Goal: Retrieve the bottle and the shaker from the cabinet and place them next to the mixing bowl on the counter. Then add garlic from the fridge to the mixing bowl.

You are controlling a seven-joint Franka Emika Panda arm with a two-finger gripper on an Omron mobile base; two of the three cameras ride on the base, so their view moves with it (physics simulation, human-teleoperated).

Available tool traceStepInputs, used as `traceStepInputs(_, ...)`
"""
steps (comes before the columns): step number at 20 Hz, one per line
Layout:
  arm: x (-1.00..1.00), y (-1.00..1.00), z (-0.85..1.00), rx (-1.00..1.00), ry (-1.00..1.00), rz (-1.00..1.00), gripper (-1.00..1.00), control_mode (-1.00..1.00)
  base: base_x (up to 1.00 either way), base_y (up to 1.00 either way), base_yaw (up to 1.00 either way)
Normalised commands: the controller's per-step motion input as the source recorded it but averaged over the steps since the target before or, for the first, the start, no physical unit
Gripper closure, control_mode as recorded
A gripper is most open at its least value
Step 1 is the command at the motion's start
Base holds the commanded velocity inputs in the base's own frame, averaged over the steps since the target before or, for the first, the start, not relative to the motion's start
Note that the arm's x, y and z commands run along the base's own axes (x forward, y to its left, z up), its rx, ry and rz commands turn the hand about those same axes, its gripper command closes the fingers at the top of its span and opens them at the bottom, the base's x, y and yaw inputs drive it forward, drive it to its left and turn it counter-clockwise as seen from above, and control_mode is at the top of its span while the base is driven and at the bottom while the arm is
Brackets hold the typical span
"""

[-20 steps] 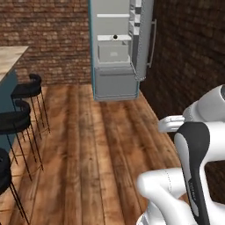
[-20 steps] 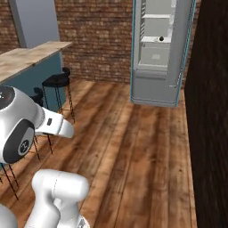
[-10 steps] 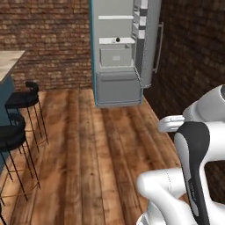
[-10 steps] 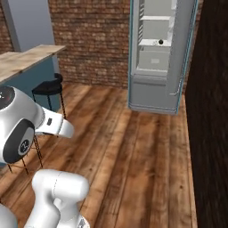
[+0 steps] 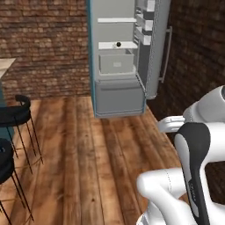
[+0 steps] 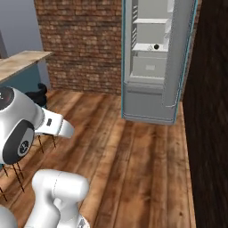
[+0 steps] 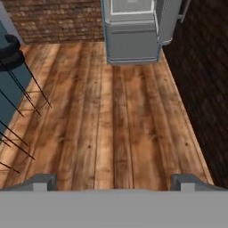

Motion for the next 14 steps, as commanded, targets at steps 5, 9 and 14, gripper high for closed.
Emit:
traceStepInputs(5,0.0,0.0,0.0,0.0,0.0,0.0,-1.0,1.0,1.0,0.28,-0.08)
traceStepInputs(9,0.0,0.0,0.0,0.0,0.0,0.0,-1.0,1.0,1.0,0.3,-0.07)
traceStepInputs(14,0.0,0.0,0.0,0.0,0.0,0.0,-1.0,1.0,0.91,0.35,-0.06)
